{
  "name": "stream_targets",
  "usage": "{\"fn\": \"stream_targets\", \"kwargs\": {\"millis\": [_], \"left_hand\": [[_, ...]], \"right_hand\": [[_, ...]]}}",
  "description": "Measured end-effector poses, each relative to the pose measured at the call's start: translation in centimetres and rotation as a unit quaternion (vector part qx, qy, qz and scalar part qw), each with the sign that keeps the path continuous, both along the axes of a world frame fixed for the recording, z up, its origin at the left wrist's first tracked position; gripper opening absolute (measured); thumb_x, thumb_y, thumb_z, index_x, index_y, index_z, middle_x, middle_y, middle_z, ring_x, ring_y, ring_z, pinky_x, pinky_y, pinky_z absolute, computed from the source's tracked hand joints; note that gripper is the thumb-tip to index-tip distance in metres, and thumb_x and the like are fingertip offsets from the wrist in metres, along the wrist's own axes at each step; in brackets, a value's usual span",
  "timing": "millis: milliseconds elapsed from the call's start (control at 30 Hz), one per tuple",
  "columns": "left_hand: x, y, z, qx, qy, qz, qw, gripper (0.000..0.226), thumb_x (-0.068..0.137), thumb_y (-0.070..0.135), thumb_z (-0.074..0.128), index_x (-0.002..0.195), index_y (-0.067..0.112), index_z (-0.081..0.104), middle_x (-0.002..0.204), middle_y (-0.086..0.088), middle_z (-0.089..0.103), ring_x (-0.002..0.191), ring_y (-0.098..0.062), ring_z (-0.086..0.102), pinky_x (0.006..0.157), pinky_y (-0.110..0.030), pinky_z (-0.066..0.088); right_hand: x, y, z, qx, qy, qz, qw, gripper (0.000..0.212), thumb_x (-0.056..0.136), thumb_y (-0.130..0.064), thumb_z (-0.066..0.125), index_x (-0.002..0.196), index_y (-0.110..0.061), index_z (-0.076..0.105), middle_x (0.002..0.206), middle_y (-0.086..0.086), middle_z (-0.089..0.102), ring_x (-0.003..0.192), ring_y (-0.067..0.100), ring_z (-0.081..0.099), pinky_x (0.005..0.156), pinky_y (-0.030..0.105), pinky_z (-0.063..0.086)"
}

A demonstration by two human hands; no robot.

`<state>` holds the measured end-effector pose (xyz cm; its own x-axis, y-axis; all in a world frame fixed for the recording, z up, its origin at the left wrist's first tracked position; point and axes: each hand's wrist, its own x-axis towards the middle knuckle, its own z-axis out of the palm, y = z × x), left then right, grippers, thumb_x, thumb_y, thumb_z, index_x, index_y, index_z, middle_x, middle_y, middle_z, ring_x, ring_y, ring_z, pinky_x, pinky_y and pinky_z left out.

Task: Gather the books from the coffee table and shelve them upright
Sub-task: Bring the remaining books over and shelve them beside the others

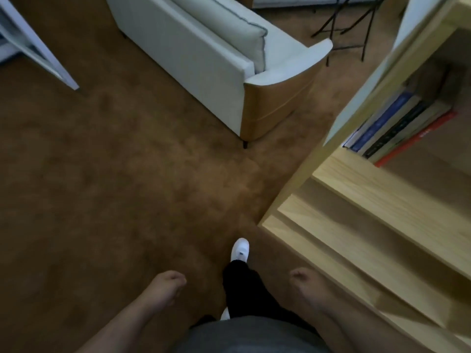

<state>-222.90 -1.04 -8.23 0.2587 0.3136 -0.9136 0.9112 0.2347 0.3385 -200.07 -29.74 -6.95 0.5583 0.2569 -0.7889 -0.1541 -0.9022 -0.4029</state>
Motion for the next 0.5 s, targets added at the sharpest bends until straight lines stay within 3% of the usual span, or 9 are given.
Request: {"fn": "stream_targets", "kwargs": {"millis": [67, 133, 233, 300, 367, 433, 500], "left_hand": [[1.6, 2.2, 0.1, 0.011, 0.011, 0.005, 1.000, 0.011, 0.098, 0.015, 0.060, 0.100, 0.009, 0.069, 0.084, -0.010, 0.065, 0.075, -0.023, 0.060, 0.068, -0.030, 0.045], [3.9, 4.5, 0.8, 0.029, 0.021, -0.018, 0.999, 0.012, 0.098, 0.014, 0.059, 0.103, 0.008, 0.068, 0.087, -0.007, 0.065, 0.074, -0.017, 0.058, 0.062, -0.026, 0.043], [8.2, 8.1, 2.9, 0.059, 0.018, -0.039, 0.997, 0.017, 0.100, 0.022, 0.058, 0.114, 0.015, 0.064, 0.113, -0.003, 0.064, 0.098, -0.015, 0.059, 0.078, -0.025, 0.046], [11.0, 10.8, 3.8, 0.088, -0.009, -0.039, 0.995, 0.016, 0.100, 0.024, 0.058, 0.115, 0.018, 0.062, 0.117, 0.000, 0.061, 0.107, -0.015, 0.056, 0.090, -0.026, 0.044], [13.7, 12.8, 4.8, 0.097, -0.019, -0.045, 0.994, 0.017, 0.101, 0.025, 0.056, 0.117, 0.020, 0.061, 0.115, 0.003, 0.057, 0.110, -0.015, 0.053, 0.093, -0.027, 0.042], [16.0, 14.5, 5.2, 0.103, -0.023, -0.046, 0.993, 0.019, 0.101, 0.024, 0.055, 0.118, 0.018, 0.061, 0.115, 0.002, 0.057, 0.109, -0.015, 0.053, 0.093, -0.028, 0.042], [18.1, 16.2, 5.2, 0.098, -0.029, -0.013, 0.995, 0.022, 0.100, 0.020, 0.057, 0.119, 0.011, 0.064, 0.110, -0.004, 0.062, 0.103, -0.019, 0.058, 0.090, -0.031, 0.046]], "right_hand": [[2.4, 2.7, -0.8, -0.004, 0.019, 0.018, 1.000, 0.020, 0.097, 0.005, 0.055, 0.086, -0.009, 0.064, 0.090, 0.008, 0.060, 0.080, 0.018, 0.054, 0.078, 0.028, 0.040], [5.3, 5.6, -0.9, -0.006, 0.029, 0.057, 0.998, 0.013, 0.098, 0.000, 0.056, 0.100, -0.006, 0.068, 0.095, 0.007, 0.062, 0.088, 0.019, 0.056, 0.079, 0.028, 0.041], [9.1, 10.0, 0.2, 0.006, 0.032, 0.115, 0.993, 0.010, 0.097, -0.010, 0.058, 0.099, -0.016, 0.067, 0.100, 0.003, 0.066, 0.093, 0.017, 0.061, 0.084, 0.029, 0.046], [11.9, 12.7, 0.5, 0.016, 0.023, 0.150, 0.988, 0.012, 0.096, -0.013, 0.059, 0.097, -0.012, 0.071, 0.100, 0.008, 0.071, 0.096, 0.022, 0.066, 0.090, 0.033, 0.050], [14.5, 15.4, 1.1, 0.033, 0.013, 0.144, 0.989, 0.014, 0.096, -0.015, 0.059, 0.098, -0.009, 0.072, 0.098, 0.012, 0.072, 0.094, 0.026, 0.067, 0.085, 0.035, 0.054], [16.4, 17.8, 2.2, 0.042, 0.021, 0.114, 0.992, 0.013, 0.099, -0.016, 0.057, 0.104, -0.011, 0.068, 0.096, 0.007, 0.067, 0.085, 0.020, 0.063, 0.070, 0.027, 0.049], [18.1, 19.7, 2.5, 0.059, 0.015, 0.077, 0.995, 0.012, 0.100, -0.013, 0.055, 0.107, -0.012, 0.065, 0.096, 0.004, 0.064, 0.082, 0.014, 0.058, 0.068, 0.022, 0.044]]}}
